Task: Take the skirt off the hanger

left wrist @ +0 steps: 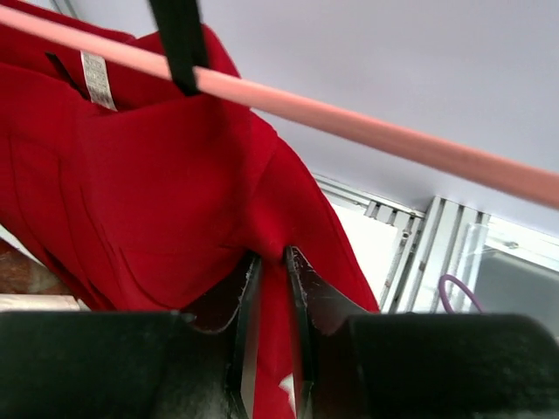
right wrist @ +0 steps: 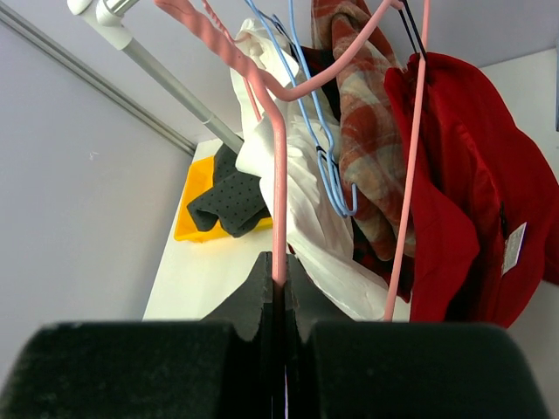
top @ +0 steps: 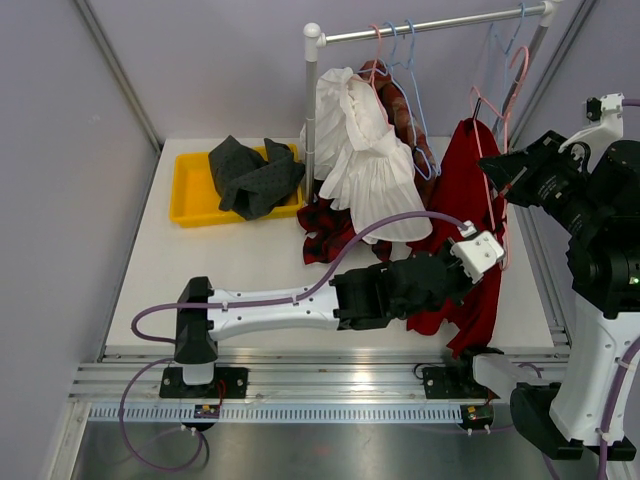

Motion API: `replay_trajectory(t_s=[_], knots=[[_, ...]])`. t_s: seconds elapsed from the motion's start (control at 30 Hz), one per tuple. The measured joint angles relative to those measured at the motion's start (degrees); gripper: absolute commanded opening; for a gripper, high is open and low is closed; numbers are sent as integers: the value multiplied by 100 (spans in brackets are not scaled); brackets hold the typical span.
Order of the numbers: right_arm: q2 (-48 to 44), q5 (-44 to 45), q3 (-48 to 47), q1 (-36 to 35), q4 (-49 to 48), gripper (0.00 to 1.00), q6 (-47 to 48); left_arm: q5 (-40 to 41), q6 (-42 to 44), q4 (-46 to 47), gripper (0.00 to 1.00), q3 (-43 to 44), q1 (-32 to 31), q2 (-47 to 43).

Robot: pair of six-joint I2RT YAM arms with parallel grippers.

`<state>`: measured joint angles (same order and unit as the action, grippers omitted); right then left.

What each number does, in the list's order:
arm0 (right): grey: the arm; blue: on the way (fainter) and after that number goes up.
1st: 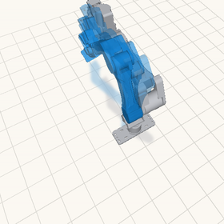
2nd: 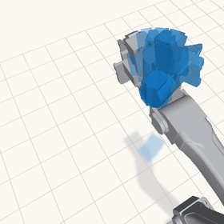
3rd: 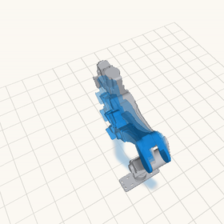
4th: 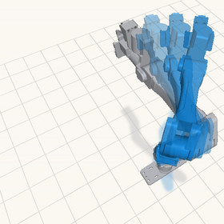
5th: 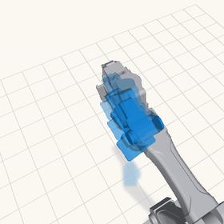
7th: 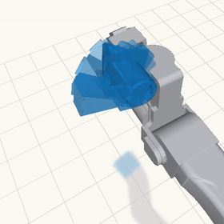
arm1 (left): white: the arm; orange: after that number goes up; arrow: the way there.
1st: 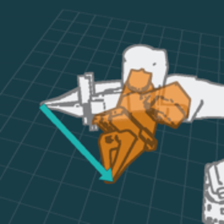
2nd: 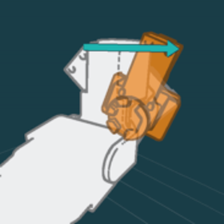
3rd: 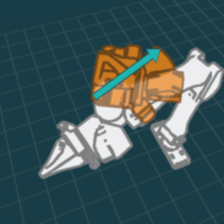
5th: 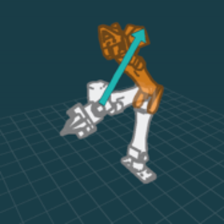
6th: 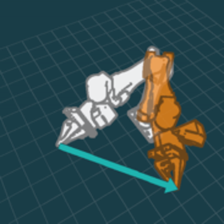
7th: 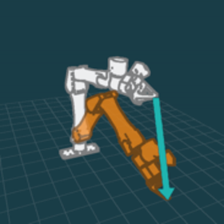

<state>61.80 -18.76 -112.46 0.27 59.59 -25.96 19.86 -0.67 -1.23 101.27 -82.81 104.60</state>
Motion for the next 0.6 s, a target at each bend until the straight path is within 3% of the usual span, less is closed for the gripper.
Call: replay_trajectory(t_s=[0.07, 0.4, 0.6], knots=[[39, -4, 0, 0, 13, 0, -20, 44, 33, 48, 0, 9, 0, 31], [48, -39, 20, 0, -9, 0, -70, 260, 160, 133, 0, 105, -42, 125], [74, 26, 210, 0, -131, 0, -42, 686, 367, 15, 0, -142, -472, -179]])
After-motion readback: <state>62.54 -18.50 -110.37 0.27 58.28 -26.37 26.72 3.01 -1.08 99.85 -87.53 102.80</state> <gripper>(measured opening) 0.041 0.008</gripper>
